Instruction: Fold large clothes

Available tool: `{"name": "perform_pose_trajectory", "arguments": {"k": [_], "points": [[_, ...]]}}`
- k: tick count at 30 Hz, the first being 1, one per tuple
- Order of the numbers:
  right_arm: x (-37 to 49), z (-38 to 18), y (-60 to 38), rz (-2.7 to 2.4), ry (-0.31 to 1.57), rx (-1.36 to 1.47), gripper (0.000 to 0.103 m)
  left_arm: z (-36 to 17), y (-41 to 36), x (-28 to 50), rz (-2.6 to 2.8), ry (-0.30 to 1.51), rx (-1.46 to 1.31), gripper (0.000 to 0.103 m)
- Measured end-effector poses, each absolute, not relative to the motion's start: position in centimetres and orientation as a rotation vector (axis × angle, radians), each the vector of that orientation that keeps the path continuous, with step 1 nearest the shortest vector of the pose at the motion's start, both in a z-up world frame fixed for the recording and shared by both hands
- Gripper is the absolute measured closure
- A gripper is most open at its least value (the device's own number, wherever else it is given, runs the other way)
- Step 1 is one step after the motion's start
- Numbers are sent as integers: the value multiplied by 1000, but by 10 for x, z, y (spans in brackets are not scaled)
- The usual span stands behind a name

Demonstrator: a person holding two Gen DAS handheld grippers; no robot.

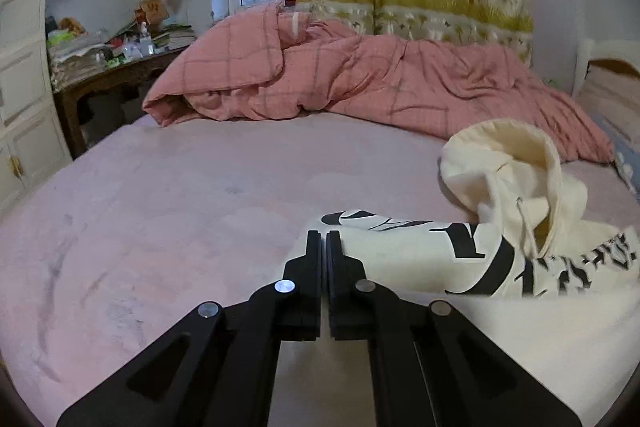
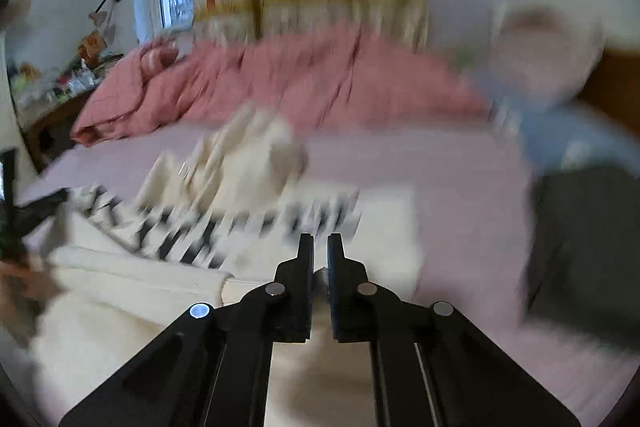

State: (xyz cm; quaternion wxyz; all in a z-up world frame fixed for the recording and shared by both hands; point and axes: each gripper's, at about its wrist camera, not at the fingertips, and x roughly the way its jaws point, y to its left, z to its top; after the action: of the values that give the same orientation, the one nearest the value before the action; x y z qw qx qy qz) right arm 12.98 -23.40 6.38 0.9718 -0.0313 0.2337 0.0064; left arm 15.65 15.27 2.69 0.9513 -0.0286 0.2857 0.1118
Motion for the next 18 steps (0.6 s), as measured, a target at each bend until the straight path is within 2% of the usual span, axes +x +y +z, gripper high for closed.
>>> {"name": "perform_pose_trajectory", "arguments": {"k": [4, 6, 7, 10, 11, 12, 13, 14, 15, 18], "points": [[144, 62, -234, -40, 407, -71, 96, 17, 149, 165, 191, 634, -45, 99], [162, 45, -234, -63, 525, -117, 96, 7, 140, 172, 179, 700, 6, 94], [173, 28, -236, -53, 649, -136, 96, 3, 136, 174, 196, 721, 33, 89], [169, 14, -248, -15, 768, -79, 95, 3, 132, 173, 189, 722, 54, 88], [165, 16, -253, 15, 788, -49, 92, 5, 132, 171, 174, 714, 47, 87], [160, 19, -259, 36, 794, -15, 83, 7, 133, 169, 170, 710, 41, 82], [157, 24, -267, 57, 783, 31, 64, 7, 134, 169, 175, 708, 39, 74], [154, 31, -277, 70, 747, 98, 51, 6, 134, 168, 190, 708, 39, 70], [154, 33, -285, 74, 729, 142, 32, 5, 135, 168, 198, 709, 40, 67], [169, 26, -311, 104, 771, 337, 30, 4, 136, 166, 200, 708, 30, 65]]}}
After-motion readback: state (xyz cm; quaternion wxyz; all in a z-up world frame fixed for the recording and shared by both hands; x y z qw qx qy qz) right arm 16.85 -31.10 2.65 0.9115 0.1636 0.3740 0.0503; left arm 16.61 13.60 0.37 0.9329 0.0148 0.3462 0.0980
